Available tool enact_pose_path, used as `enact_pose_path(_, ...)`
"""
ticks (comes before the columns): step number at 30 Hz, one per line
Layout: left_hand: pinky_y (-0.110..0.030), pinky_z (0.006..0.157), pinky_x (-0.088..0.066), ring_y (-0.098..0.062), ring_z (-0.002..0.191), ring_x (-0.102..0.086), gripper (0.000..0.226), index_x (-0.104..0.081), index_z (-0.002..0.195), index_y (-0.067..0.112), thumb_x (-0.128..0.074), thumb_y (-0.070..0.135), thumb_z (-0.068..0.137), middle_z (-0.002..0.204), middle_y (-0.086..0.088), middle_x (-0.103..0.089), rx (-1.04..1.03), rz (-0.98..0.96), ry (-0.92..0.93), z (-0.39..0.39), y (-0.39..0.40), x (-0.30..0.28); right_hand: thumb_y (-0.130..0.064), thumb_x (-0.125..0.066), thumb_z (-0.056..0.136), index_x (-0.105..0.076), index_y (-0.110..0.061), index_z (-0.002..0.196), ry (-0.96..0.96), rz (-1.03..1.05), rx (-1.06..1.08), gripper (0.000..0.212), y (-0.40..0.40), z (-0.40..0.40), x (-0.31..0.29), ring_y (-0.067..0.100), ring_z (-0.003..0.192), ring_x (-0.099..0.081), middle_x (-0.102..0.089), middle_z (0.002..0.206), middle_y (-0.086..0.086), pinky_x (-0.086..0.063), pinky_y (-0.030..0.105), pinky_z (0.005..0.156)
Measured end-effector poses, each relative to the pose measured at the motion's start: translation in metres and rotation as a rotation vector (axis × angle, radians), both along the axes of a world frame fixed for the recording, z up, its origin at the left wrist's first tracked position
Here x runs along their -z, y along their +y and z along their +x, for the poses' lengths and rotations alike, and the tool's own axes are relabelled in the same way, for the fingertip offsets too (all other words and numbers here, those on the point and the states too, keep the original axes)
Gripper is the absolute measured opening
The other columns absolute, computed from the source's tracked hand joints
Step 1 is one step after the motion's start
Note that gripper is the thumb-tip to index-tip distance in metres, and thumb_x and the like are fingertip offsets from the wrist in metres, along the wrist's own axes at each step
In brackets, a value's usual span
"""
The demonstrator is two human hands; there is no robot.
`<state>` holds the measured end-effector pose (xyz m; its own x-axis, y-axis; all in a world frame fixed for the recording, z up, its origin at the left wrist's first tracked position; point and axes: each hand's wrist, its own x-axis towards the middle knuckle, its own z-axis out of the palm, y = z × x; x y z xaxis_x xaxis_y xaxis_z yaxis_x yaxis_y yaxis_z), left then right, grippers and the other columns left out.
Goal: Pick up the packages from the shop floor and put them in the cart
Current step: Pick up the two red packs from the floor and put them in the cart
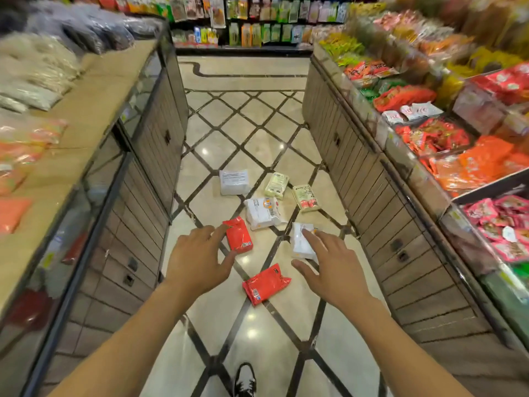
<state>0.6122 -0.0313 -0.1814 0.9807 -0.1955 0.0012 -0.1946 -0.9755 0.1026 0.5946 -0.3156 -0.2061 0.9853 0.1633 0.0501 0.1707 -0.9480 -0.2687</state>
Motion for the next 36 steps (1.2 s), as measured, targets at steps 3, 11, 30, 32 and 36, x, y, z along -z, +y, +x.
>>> enact_pose_path(3,-0.045,0.082,-0.052,-0.039,0.102,-0.067,0.069,-0.062,0.140,0.013,-0.047,0.055,0.087,0.114,-0.011,-0.074,0.000,-0.006,0.046,0.053,-0.005,0.012,-0.070,-0.042,0.089,-0.055,-0.023,0.146,0.027,0.033,0.029,0.074,0.003,0.049,0.013,0.037,0.129,-0.057,-0.061,0.140,0.011,-0.055,0.052,0.088)
enact_pose_path(11,-0.045,0.074,-0.055,-0.041,0.089,-0.071,0.063,-0.069,0.124,0.009,-0.044,0.053,0.086,0.100,-0.014,-0.074,0.052,-0.034,0.119,0.170,-0.040,0.075,-0.067,-0.042,0.091,-0.054,-0.019,0.147,0.131,0.091,0.025,0.075,-0.004,0.165,0.076,0.039,0.130,-0.056,-0.059,0.143,0.013,-0.053,0.054,0.093)
enact_pose_path(30,-0.045,0.092,-0.049,-0.034,0.120,-0.060,0.054,-0.052,0.148,0.026,-0.062,0.042,0.098,0.127,-0.008,-0.066,-0.251,-0.226,0.489,0.358,-0.076,0.553,-0.075,-0.024,0.085,-0.033,-0.033,0.156,0.662,0.248,0.312,0.083,0.020,0.284,0.554,0.027,0.141,-0.042,-0.040,0.158,-0.002,-0.049,0.047,0.100)
enact_pose_path(32,-0.047,0.090,-0.051,-0.034,0.114,-0.062,0.051,-0.053,0.145,0.029,-0.062,0.044,0.097,0.121,-0.006,-0.067,-0.240,-0.222,0.519,0.368,-0.064,0.619,-0.076,-0.030,0.089,-0.031,-0.035,0.156,0.698,0.273,0.397,0.079,0.034,0.276,0.615,0.027,0.142,-0.040,-0.036,0.161,-0.003,-0.048,0.048,0.102)
enact_pose_path(36,-0.047,0.090,-0.051,-0.036,0.111,-0.063,0.046,-0.055,0.140,0.031,-0.059,0.047,0.097,0.117,-0.008,-0.067,-0.260,-0.207,0.560,0.386,-0.038,0.733,-0.068,-0.041,0.096,-0.024,-0.035,0.160,0.776,0.350,0.647,0.073,0.059,0.258,0.719,0.033,0.142,-0.039,-0.030,0.164,0.004,-0.042,0.051,0.109)
